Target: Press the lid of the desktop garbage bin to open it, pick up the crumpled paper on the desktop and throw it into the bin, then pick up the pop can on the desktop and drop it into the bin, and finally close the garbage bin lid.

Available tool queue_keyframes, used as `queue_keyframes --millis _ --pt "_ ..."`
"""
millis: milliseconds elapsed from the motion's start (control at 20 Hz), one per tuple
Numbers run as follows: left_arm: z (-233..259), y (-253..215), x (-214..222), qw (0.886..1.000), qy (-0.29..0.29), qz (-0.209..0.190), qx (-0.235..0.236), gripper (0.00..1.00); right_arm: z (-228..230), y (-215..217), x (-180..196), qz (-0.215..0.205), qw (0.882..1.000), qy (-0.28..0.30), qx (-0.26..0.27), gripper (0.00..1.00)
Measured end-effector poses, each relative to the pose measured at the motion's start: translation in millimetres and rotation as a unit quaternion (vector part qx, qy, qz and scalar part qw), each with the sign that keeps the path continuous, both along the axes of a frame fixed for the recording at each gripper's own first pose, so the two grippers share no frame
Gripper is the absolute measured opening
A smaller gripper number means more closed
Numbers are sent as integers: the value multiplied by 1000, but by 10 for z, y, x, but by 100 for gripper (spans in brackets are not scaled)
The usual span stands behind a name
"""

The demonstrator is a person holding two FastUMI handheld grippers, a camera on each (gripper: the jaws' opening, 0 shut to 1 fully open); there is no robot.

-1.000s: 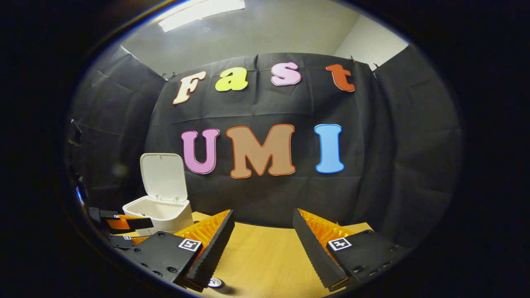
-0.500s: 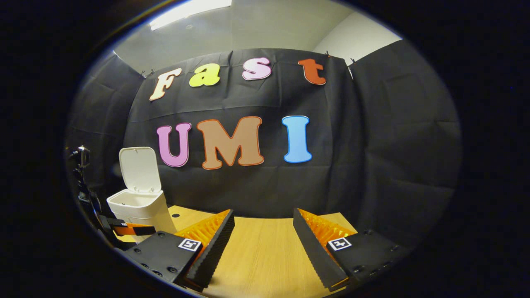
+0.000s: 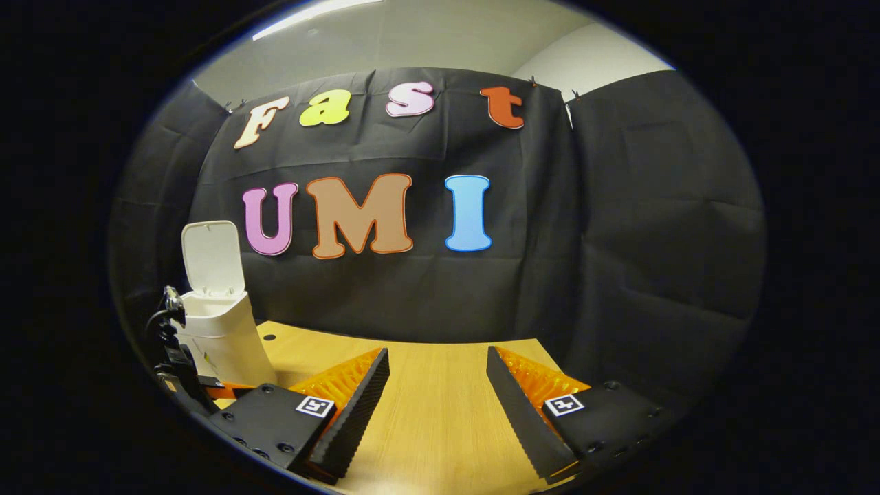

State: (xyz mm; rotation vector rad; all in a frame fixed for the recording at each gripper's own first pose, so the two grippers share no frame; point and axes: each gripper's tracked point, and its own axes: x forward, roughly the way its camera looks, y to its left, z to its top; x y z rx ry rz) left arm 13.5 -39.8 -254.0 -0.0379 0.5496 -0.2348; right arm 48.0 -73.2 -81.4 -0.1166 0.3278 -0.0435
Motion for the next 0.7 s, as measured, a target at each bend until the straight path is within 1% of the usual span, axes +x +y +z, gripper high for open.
queue_keyframes --millis 150,350,600,700 --pt "-224 1 -12 1000 16 5 5 93 -52 -102 -76 -7 1000 11 -17 95" --pt "-496 7 -70 999 40 1 14 93 -88 -175 -143 -14 999 24 -30 95" --pt "-832 -19 -191 996 75 -16 33 94 -129 -171 -186 -14 999 31 -39 96" --pt "-911 -63 -230 996 82 -29 29 94 -129 -150 -200 -9 998 32 -47 95"
